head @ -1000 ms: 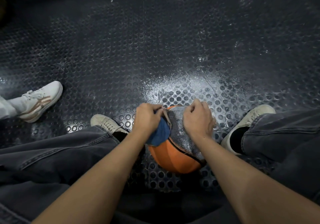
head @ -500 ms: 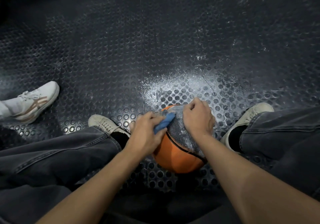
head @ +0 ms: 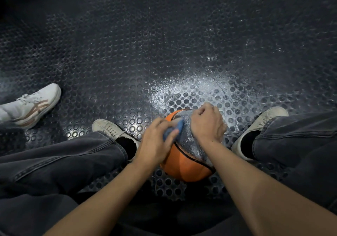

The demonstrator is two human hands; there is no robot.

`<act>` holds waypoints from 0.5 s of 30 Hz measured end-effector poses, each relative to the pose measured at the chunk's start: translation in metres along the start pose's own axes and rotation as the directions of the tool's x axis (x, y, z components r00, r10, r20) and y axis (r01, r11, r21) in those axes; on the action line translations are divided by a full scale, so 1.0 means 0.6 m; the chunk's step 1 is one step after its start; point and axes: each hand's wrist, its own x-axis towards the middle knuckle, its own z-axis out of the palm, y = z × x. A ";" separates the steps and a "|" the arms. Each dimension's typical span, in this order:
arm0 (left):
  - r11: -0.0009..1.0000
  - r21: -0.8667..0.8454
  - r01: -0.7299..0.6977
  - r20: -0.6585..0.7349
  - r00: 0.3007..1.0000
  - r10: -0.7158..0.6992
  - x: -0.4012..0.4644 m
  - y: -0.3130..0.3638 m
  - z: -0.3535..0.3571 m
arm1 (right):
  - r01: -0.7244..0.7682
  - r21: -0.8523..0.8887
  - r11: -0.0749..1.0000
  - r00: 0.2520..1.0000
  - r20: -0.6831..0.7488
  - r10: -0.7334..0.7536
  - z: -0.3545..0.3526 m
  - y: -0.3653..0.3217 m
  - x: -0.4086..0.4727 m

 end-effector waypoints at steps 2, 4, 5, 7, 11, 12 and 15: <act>0.991 0.025 -0.130 0.087 0.988 0.127 -0.025 0.006 0.001 | -0.002 0.007 1.000 1.000 0.022 0.002 -0.003 0.004 0.011; 0.979 0.086 -0.186 0.082 0.980 0.179 -0.027 0.009 0.001 | 0.039 0.020 0.999 0.999 0.037 -0.040 -0.001 0.005 0.014; 0.985 0.096 -0.145 0.050 0.989 0.140 -0.016 0.013 0.002 | 0.059 0.022 0.998 0.998 0.036 -0.060 0.000 0.005 0.013; 0.995 0.071 0.067 -0.039 0.997 -0.064 0.017 0.023 0.004 | 0.073 0.021 0.997 0.997 0.023 -0.073 0.004 0.005 0.007; 0.963 0.026 0.270 -0.062 0.962 -0.268 0.034 0.038 0.005 | 0.017 0.023 1.000 0.999 -0.029 -0.017 0.009 0.005 -0.008; 0.984 0.060 0.166 -0.029 0.986 -0.165 0.017 0.043 0.004 | -0.001 0.026 1.000 1.000 -0.027 0.002 0.007 0.007 -0.007; 0.985 0.134 -0.104 0.045 0.994 0.099 -0.043 0.049 0.006 | -0.006 0.050 0.999 1.000 0.027 0.005 -0.003 0.014 0.007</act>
